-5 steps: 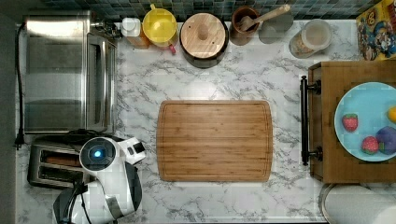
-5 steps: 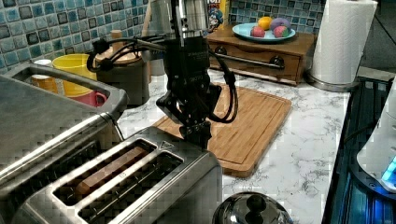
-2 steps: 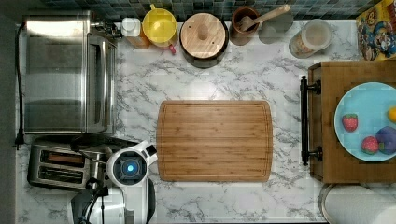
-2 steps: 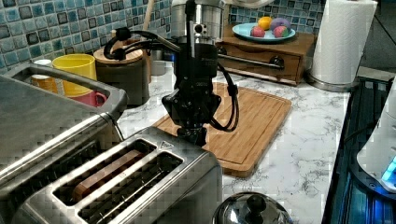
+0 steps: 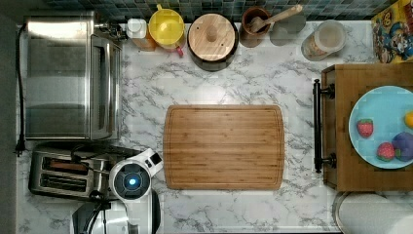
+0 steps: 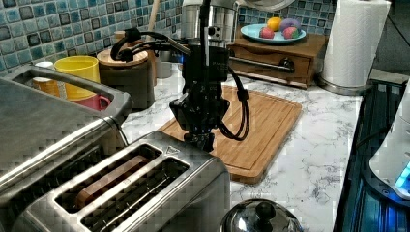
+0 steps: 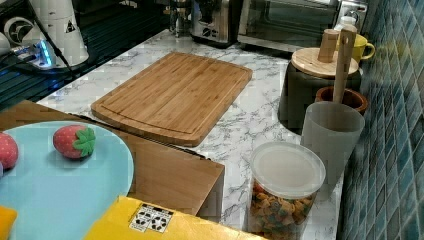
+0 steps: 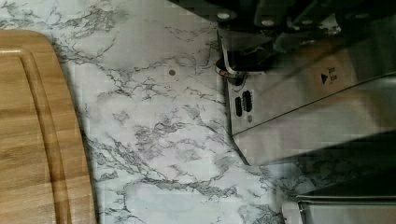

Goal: Turn on the toaster.

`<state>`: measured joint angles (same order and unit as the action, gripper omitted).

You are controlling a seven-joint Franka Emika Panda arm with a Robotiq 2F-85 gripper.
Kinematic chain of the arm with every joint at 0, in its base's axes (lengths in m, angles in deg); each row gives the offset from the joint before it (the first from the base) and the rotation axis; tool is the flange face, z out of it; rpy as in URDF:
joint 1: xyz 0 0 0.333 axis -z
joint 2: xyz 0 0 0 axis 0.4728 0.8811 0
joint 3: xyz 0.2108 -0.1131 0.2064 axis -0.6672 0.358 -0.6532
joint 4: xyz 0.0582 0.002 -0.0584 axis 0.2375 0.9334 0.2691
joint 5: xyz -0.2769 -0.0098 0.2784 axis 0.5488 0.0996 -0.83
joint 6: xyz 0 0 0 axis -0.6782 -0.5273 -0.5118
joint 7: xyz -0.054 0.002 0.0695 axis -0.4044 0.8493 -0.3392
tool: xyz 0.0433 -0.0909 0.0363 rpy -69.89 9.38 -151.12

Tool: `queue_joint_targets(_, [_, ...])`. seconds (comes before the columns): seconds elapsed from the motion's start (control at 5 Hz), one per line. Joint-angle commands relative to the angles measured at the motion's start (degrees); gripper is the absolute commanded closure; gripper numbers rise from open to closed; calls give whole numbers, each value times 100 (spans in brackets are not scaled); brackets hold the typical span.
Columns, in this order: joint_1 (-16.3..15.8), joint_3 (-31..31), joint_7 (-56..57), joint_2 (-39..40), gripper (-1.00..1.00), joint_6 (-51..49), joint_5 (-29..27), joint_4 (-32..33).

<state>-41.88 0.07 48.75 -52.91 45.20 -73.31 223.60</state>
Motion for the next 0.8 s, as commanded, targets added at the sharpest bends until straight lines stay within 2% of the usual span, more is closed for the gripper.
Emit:
queue_joint_targets(0.2, [-226, -441, -150, -290, 100, 64, 299, 1283])
queue_joint_targets(0.8, [-129, -541, -137, -294, 100, 57, 282, 1279])
